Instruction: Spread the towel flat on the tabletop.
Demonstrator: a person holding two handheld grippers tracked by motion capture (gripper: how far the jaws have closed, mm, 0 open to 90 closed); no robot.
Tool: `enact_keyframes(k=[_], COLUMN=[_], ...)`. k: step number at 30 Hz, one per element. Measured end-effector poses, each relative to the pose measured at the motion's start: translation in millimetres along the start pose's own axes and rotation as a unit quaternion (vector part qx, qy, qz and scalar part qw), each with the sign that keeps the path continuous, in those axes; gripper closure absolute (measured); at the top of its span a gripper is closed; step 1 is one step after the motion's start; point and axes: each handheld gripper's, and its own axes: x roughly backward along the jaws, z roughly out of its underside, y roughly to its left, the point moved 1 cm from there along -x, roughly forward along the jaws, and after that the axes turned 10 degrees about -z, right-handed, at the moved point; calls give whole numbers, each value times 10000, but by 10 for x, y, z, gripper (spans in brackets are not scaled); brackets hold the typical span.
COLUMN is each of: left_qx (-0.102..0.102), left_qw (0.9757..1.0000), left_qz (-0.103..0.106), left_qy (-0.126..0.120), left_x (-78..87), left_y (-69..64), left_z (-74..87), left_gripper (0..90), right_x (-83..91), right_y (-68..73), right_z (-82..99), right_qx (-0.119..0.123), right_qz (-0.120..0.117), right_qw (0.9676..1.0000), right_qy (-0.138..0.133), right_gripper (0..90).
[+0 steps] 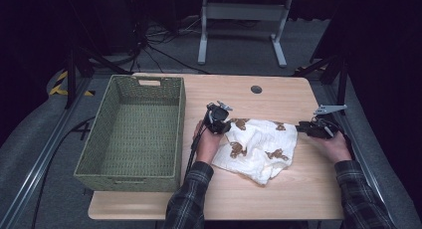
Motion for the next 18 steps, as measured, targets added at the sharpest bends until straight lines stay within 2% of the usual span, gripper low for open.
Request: enact_keyframes(k=[1,2,4,10,12,14,17,18], left_qx=[-88,-137,-99,-121,-122,-197,-145,-186], left_qw=[9999,9999,9998,9987,9986,9982,9973,9970], left_qz=[21,45,141,489,520,566,711,746], left_qy=[45,57,41,-9,-21,8,-50,-55], left_x=[21,40,82,304,324,374,457,477], left_y=[-10,-27,-57,-103,-110,-132,-174,-182], left_z=[16,36,81,203,220,268,358,379], left_gripper=[671,657,651,648,648,634,625,622], right_x=[0,45,68,207,222,243,256,256], right_y=[0,70,101,338,387,495,602,639], right_z=[0,12,21,135,157,203,249,264], right_qx=[0,1,43,103,100,57,66,32], right_qz=[0,-38,-30,-172,-206,-352,-501,-566], right_qw=[10000,10000,10000,9998,9997,9993,9987,9983], right_qy=[0,-27,-24,-77,-87,-115,-113,-126], right_gripper=[685,680,680,682,683,687,689,689])
